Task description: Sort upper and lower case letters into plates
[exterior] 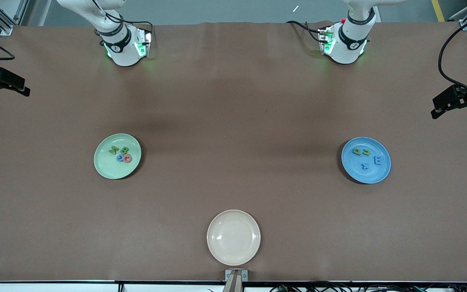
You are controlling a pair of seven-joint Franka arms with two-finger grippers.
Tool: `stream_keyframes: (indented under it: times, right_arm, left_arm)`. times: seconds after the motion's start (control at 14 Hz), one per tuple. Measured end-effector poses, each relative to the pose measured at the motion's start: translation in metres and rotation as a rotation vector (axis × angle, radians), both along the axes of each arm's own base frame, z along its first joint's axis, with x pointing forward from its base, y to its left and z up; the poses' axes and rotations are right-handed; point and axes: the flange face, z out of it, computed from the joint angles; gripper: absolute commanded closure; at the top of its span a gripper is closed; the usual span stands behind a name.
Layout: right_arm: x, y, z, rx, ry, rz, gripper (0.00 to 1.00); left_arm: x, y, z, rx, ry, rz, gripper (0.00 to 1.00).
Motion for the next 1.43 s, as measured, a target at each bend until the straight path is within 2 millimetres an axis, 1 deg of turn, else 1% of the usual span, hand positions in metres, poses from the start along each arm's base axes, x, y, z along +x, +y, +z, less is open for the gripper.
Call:
stream_keyframes:
  times: [0.5,0.93,1.21,1.43]
  right_arm:
    - [0.0003,-0.0006,0.0071,-0.002,-0.037,-0.001,0.0]
    - [0.0001,-0.0013,0.0076,-0.002,-0.039,-0.002,0.0]
    - [0.0001,-0.0013,0.0077,-0.002,-0.039,-0.002,0.0]
    - [0.0001,-0.0013,0.0077,-0.002,-0.039,-0.002,0.0]
  left_arm:
    - [-0.0001,-0.0001,-0.0001,0.0,0.001,0.0,0.0]
    - [-0.0014,-0.002,-0.0013,-0.028,0.014,0.001,0.0]
    - [-0.0034,0.006,-0.0028,-0.061,0.032,0.02,0.0]
    - [-0.0036,0.0068,-0.003,-0.065,0.035,0.022,0.0]
